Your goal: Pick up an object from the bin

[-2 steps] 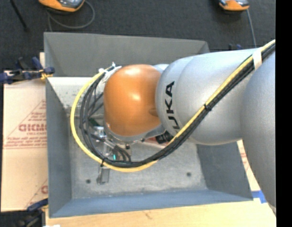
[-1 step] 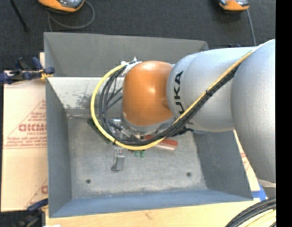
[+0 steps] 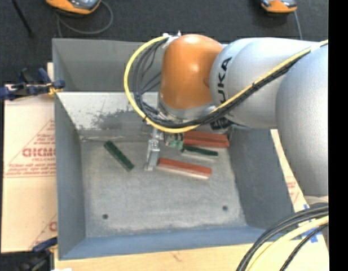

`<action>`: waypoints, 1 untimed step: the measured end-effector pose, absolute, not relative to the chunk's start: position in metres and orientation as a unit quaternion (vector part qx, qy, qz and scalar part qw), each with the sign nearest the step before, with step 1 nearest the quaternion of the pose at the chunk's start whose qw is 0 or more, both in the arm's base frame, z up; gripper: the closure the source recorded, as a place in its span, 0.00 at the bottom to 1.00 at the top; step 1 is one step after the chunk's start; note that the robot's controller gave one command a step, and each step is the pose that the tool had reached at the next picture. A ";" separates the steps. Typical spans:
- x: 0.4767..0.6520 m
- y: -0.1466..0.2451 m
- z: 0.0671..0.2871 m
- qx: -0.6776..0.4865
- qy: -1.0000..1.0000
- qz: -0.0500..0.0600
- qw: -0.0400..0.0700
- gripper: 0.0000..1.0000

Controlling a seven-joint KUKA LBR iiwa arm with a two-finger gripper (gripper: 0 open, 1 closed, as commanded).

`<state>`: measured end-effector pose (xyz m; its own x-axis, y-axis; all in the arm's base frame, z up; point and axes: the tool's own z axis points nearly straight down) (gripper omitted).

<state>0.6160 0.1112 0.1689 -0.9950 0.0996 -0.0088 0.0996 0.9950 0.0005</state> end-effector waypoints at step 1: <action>0.604 0.054 0.066 0.043 0.999 -0.001 -0.002 0.00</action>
Offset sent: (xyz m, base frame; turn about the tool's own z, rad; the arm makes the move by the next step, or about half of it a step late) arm -0.0111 -0.0526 -0.0989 -0.0179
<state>0.6036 0.0544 0.0660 -0.9963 0.0863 0.0038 0.0862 0.9963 -0.0029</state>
